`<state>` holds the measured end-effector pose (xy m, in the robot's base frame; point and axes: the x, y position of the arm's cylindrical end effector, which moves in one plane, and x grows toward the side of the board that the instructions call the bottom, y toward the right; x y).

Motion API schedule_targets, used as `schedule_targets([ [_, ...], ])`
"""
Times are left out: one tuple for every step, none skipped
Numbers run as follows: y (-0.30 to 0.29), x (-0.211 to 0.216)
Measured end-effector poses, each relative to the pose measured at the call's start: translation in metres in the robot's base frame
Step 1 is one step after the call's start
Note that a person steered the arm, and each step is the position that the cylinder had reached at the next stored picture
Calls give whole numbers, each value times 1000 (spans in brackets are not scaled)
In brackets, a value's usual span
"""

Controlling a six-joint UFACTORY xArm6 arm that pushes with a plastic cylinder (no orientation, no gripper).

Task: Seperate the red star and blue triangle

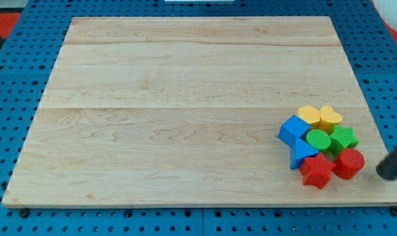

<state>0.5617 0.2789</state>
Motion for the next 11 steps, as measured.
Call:
schedule_targets([
  [-66,-50],
  [-130,-68],
  [-96,-64],
  [-28,-49],
  [36,-34],
  [56,9],
  [6,46],
  [-73,32],
  [-147,6],
  [-185,-2],
  [-189,0],
])
